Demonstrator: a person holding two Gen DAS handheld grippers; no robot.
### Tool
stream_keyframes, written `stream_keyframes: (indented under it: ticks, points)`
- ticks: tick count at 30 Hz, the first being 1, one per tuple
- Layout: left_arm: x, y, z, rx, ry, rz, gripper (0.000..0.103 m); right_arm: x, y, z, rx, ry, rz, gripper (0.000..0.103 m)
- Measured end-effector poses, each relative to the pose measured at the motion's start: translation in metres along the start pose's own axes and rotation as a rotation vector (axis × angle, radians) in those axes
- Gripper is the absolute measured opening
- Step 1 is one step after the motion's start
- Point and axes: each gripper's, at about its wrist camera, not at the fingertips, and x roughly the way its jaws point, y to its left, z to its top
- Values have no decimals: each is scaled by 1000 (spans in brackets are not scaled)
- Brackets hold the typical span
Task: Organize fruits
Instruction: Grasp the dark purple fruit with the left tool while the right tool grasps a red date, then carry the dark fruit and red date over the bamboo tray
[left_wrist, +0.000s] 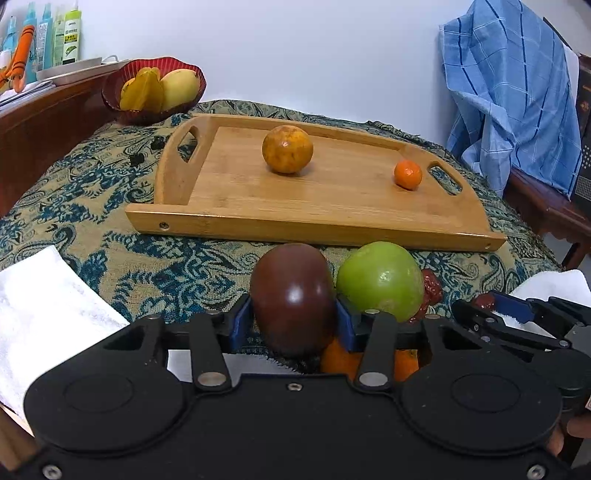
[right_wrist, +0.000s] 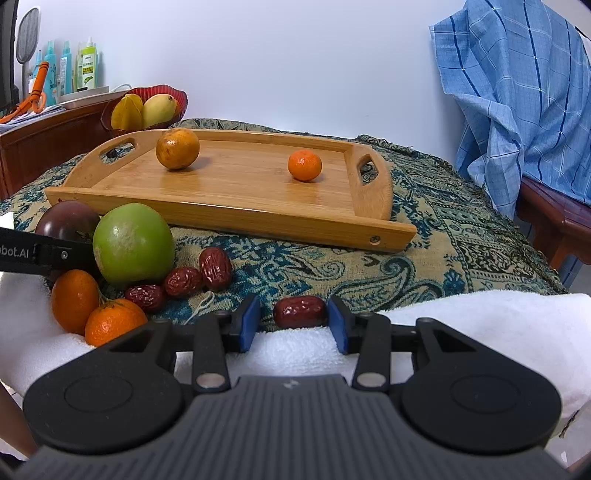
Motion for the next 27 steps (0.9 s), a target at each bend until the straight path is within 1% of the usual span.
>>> stream_keyframes:
  ticks: [2,5,6,7,8,13,27]
  points:
    - [0,-1,0,-4,-1,3,44,0,0,0,0,-2,0,46]
    - [-2,-2,0,-3,-4,8,43,-1,-1,0,5,-5,-2,42]
    - [-2,-3,0,2,-5,10,43,-1,-1,0,5,-7,-4,39]
    - [-3,-3,1,6,-5,13,43,-1,-1,0,7,-10,-8,35]
    - [-3,-4,1,10,-6,16,43,-2,-1,0,9,-12,-10,34]
    - [-8,-4,3,23,-20,38,43,-4,-2,0,23,-27,-11,34]
    - [-15,10,16,10,-57,78,43,-6,-5,12,60,-90,-3,34]
